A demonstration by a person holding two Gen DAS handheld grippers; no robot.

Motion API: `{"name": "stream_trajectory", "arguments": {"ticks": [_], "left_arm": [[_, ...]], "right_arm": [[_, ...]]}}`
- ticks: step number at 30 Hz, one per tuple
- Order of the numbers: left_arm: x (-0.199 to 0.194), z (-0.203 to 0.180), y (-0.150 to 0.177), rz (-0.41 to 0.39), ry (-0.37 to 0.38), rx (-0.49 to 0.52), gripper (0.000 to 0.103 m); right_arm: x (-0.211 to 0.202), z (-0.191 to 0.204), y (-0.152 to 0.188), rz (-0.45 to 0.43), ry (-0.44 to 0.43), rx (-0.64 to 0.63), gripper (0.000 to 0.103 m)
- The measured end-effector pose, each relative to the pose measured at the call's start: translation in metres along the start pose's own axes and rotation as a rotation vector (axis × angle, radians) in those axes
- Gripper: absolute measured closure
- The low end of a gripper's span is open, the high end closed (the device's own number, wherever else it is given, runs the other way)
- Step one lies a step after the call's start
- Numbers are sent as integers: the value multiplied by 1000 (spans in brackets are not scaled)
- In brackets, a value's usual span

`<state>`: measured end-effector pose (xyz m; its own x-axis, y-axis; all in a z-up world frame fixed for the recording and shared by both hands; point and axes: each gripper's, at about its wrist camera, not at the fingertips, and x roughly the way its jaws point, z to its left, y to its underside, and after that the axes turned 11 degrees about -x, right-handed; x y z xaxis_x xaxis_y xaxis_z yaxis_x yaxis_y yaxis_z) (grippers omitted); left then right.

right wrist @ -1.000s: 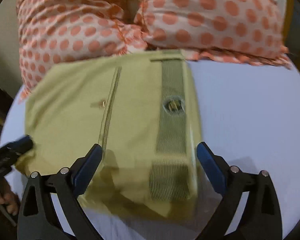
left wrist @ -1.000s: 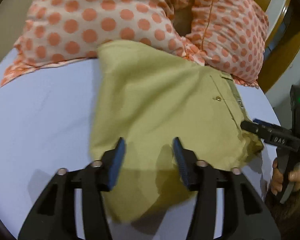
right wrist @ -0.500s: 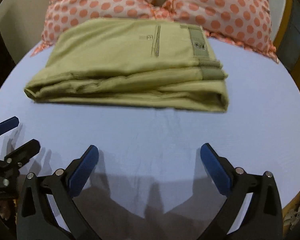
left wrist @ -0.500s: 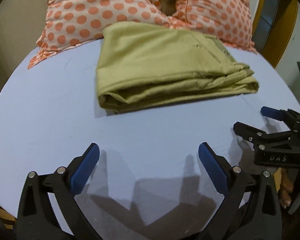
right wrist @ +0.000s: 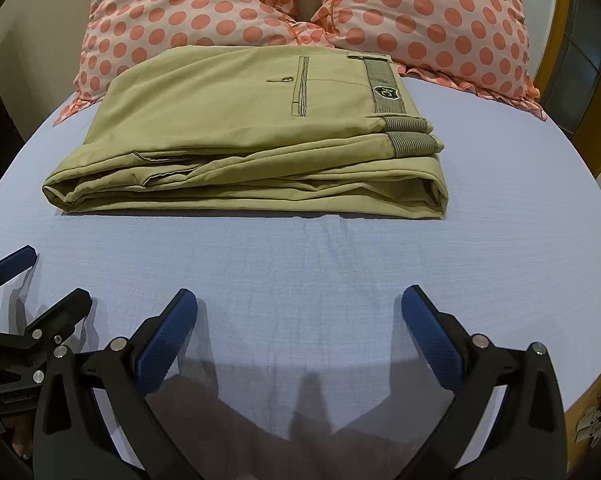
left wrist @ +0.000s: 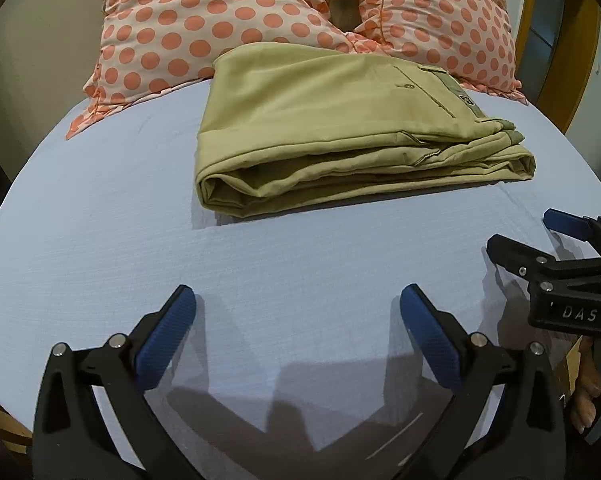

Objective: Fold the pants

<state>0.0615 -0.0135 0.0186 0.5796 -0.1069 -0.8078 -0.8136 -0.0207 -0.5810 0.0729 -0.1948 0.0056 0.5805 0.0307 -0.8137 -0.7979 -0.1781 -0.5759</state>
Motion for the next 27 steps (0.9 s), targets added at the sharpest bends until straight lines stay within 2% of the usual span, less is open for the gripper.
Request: {"name": "stream_trajectory", "arguments": {"ticks": [27], "left_arm": [[0,2,-2,-5,1,0,2]], "right_arm": [[0,0,0,1,1,1,1]]}}
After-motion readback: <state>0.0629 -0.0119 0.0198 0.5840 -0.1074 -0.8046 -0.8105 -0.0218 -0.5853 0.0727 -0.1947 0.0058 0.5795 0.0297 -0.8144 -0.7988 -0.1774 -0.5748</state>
